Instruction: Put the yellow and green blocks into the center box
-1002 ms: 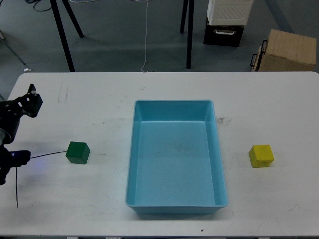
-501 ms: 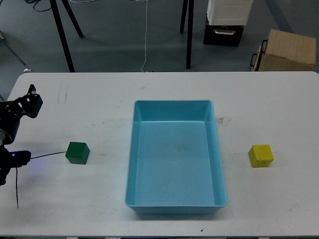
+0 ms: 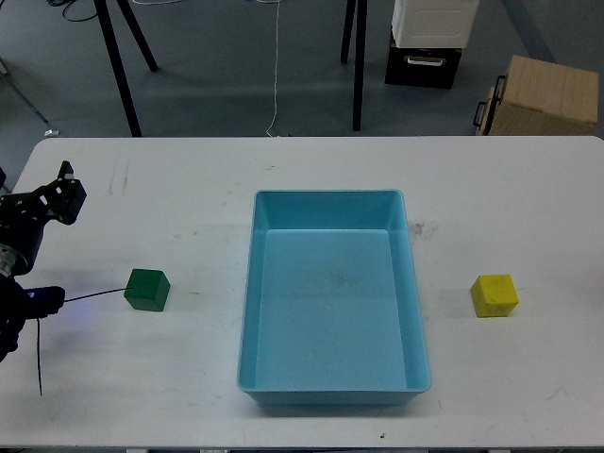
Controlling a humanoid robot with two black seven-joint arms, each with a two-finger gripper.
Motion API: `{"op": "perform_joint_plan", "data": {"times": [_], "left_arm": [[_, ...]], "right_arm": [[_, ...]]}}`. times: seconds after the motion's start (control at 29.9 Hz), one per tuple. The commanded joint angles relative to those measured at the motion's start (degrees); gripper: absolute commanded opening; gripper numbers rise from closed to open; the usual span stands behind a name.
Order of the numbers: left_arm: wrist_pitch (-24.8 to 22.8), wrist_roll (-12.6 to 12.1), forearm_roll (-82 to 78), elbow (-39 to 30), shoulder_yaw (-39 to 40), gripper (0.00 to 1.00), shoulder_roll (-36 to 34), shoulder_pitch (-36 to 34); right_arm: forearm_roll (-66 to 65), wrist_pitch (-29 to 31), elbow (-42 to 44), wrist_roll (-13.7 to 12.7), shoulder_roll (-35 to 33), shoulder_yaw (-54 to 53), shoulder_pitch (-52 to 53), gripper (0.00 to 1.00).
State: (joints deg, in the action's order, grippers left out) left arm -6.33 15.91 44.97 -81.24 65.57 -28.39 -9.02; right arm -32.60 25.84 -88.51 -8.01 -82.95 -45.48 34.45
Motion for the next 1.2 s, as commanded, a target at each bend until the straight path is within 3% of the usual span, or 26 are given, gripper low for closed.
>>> {"op": "perform_joint_plan", "data": {"times": [0.0,0.13,0.57,0.73,0.9,1.17], "left_arm": [[0.0,-0.09,-0.06,0.03,-0.01,1.0,0.01,0.06],[0.0,-0.09,0.03,0.03,-0.01,1.0,-0.08,0.06],[0.0,-0.09,-0.06,-0.24,0.08,1.0,-0.52,0.41],[-0.08,-0.09,-0.06,-0.24,-0.01,1.0,-0.35,1.03],[0.0,-0.09,-0.15,-0.15,-0.01,1.0,-0.26,1.03],[0.0,0.0,-0.15,-0.15,-0.01,1.0,-0.26,1.11]], "right_arm": [[0.7,-0.97,0.61,-0.16,4.36,1.18,0.01,1.0],[5.7,-5.1,2.63,-0.16,5.6,2.5,-0.35,1.0],[7.12,-7.74,5.54,-0.33,5.87,4.78,0.01,1.0],[-6.12,-7.13,5.1,-2.35,7.45,4.87,2.37,1.0],[-22.48,-5.46,5.54,-2.36,12.27,4.96,5.71,1.0],[-26.46,-1.85,3.44,-2.53,20.8,14.61,9.66,1.0]]}}
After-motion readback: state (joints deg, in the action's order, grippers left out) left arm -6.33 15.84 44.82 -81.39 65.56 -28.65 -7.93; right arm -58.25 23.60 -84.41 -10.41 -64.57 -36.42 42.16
